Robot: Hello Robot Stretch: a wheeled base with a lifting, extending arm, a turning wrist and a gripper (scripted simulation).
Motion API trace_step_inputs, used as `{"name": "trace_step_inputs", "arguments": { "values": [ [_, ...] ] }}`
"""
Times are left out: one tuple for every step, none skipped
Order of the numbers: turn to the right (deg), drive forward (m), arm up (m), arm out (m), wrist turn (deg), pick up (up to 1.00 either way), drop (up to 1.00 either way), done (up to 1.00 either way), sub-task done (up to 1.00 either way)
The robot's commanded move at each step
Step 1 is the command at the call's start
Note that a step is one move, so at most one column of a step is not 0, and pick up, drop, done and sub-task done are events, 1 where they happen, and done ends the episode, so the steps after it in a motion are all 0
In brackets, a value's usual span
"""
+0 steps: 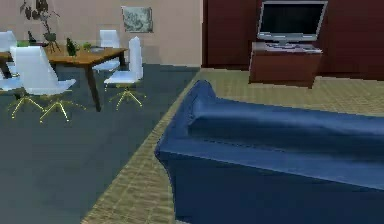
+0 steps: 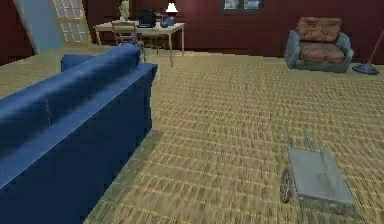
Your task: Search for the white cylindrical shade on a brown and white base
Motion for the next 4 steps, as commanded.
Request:
{"name": "trace_step_inputs", "arguments": {
  "values": [
    [45.0, 0.00, 0.00, 0.00, 0.0, 0.00, 0.00, 0.00, 0.00],
    [45.0, 0.00, 0.00, 0.00, 0.0, 0.00, 0.00, 0.00, 0.00],
    [9.0, 0.00, 0.00, 0.00, 0.0, 0.00, 0.00, 0.00, 0.00],
    [0.0, 1.00, 0.00, 0.00, 0.0, 0.00, 0.00, 0.00, 0.00]
  ]
}}
